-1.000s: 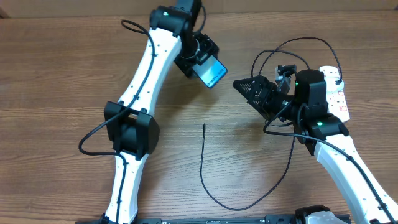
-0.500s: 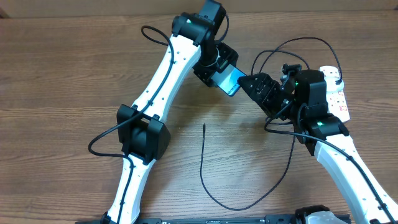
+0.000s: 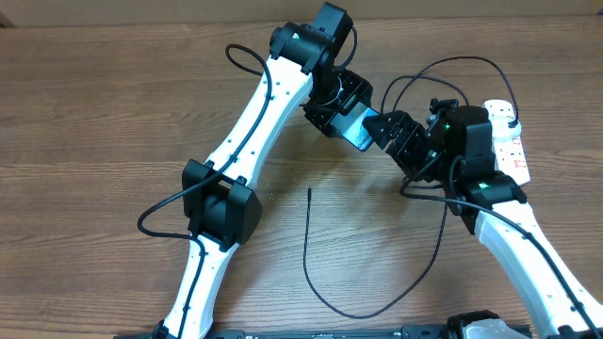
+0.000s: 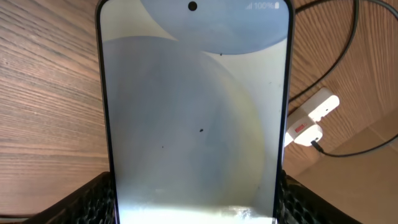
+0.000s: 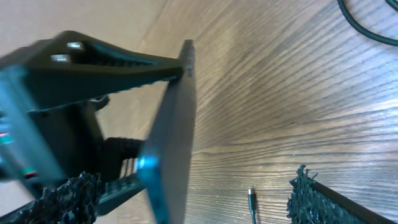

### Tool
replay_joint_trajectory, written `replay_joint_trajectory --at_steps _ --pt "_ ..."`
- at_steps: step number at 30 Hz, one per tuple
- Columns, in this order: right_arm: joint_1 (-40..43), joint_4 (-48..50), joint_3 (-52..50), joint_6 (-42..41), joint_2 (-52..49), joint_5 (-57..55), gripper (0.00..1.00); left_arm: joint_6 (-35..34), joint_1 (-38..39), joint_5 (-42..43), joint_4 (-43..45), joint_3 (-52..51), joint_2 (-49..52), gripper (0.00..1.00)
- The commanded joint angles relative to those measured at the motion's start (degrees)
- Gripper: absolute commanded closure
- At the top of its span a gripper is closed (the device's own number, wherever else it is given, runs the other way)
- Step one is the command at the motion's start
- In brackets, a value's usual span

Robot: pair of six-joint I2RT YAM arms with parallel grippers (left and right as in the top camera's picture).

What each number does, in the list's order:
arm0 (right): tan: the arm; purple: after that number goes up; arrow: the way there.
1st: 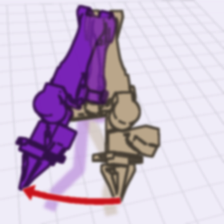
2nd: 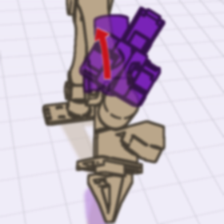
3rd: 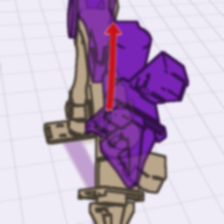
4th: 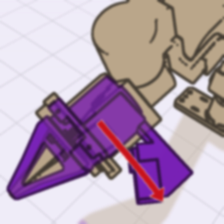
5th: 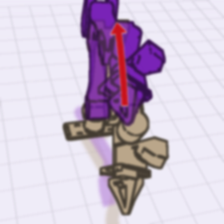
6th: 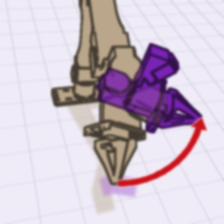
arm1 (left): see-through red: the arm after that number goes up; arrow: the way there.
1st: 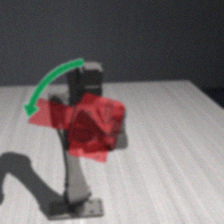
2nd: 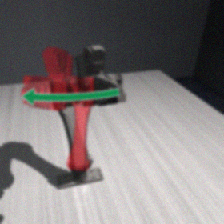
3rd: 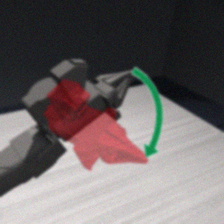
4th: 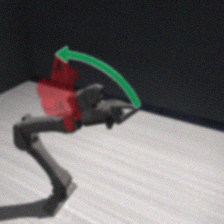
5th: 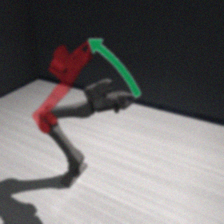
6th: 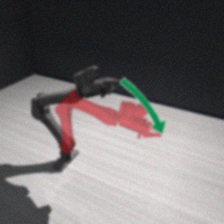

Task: Plug charger to phone and switch on socket
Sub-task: 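Bring the smartphone to the right gripper and grasp its edge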

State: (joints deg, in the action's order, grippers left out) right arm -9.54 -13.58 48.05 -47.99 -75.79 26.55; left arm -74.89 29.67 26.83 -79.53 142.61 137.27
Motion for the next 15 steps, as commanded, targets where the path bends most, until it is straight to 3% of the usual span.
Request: replay_joint_trajectory --at_steps 1,15 --pt "-0.4 0.0 1.4 0.0 -1.8 -0.8 0.00 -0.5 0.8 2.3 0.0 1.9 -2.8 0.96" --pt "-0.4 2.4 1.4 0.3 -3.0 -0.9 0.00 -1.0 3.2 -0.9 0.0 1.9 -2.8 0.96"
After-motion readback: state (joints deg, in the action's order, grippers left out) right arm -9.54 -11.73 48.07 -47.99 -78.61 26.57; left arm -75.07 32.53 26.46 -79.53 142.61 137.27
